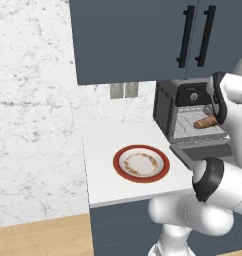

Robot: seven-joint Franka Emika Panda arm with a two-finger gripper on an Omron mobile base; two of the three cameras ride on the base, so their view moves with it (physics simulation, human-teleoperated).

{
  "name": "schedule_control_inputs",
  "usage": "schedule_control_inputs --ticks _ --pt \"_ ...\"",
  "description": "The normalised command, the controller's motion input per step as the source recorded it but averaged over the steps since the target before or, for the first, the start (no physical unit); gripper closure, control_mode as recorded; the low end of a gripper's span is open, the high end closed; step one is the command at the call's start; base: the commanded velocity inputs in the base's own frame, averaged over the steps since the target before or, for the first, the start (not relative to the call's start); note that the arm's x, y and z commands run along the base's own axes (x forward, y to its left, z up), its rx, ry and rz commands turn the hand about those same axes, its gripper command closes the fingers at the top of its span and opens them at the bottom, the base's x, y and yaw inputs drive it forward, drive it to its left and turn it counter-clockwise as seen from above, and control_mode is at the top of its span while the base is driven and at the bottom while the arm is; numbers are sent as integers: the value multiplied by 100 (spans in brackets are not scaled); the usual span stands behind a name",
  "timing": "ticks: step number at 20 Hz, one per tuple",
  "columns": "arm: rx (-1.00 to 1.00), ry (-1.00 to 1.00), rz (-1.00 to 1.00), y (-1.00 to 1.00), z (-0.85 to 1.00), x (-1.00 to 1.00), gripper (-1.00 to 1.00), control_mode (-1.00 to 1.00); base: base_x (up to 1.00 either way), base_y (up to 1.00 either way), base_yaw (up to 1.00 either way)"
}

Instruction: Pick up the kebab skewer and baguette bread, and place them inside the toaster oven. Close the toaster oven door and start by setting the timer.

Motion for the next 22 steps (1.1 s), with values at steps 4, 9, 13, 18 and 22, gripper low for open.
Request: schedule_control_inputs --ticks 4,9,13,18,22 --pt "0 0 25 -4 -26 62 100 -100 0 0 0" --pt "0 0 8 -1 -6 45 100 -100 0 0 0" --pt "0 0 0 -9 0 38 100 -100 0 0 0" --pt "0 0 0 -24 -2 17 100 -100 0 0 0" --pt "0 0 0 -27 -20 5 100 -100 0 0 0"
